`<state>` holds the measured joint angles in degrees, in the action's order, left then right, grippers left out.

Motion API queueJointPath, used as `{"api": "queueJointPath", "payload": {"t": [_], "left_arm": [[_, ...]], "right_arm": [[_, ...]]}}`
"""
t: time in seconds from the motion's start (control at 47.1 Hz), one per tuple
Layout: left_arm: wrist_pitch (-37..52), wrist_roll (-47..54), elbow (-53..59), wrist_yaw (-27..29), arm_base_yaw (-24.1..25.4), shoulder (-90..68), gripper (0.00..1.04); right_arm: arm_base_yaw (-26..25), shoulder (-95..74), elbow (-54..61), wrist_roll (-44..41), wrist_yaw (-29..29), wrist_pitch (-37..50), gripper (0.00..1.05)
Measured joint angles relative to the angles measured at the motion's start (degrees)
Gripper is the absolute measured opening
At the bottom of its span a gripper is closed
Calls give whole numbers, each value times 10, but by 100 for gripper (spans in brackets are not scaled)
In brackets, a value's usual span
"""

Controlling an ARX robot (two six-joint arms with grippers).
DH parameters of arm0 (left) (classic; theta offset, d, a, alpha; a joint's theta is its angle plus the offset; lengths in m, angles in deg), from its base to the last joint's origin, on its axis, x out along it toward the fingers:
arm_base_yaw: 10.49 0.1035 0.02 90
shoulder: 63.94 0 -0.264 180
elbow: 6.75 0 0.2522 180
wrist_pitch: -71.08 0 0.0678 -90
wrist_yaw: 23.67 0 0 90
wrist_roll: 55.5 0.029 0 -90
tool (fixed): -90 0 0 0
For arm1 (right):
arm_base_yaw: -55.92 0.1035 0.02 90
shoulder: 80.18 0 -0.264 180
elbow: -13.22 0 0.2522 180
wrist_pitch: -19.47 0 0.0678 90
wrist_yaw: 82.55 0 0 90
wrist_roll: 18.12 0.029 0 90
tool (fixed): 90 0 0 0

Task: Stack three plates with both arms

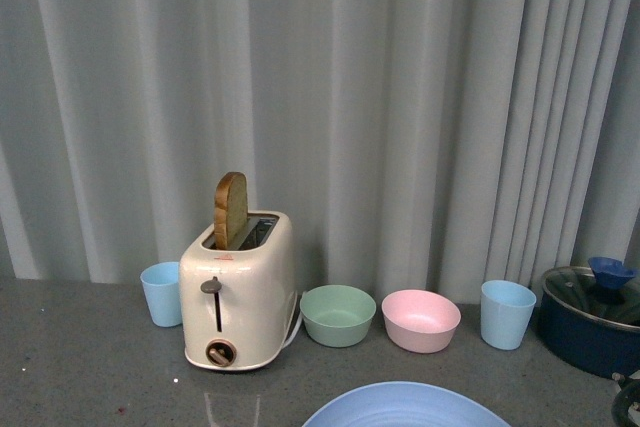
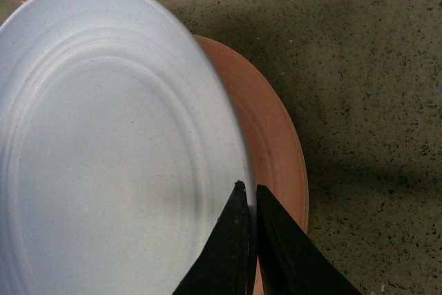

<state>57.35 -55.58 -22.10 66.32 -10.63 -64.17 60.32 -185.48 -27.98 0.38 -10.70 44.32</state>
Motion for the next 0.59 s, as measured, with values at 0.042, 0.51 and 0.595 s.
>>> {"api": "queueJointPath", "payload": {"t": [0.042,0.51,0.595], "left_arm": [[0,0,0,0,0,0,98],[0,0,0,0,0,0,98],[0,0,0,0,0,0,98]], "right_arm": [[-2,-3,0,1,0,2,3],[-21,-44,-3,12,1,13,3],[-21,-50,-9,13,1,13,3]]}}
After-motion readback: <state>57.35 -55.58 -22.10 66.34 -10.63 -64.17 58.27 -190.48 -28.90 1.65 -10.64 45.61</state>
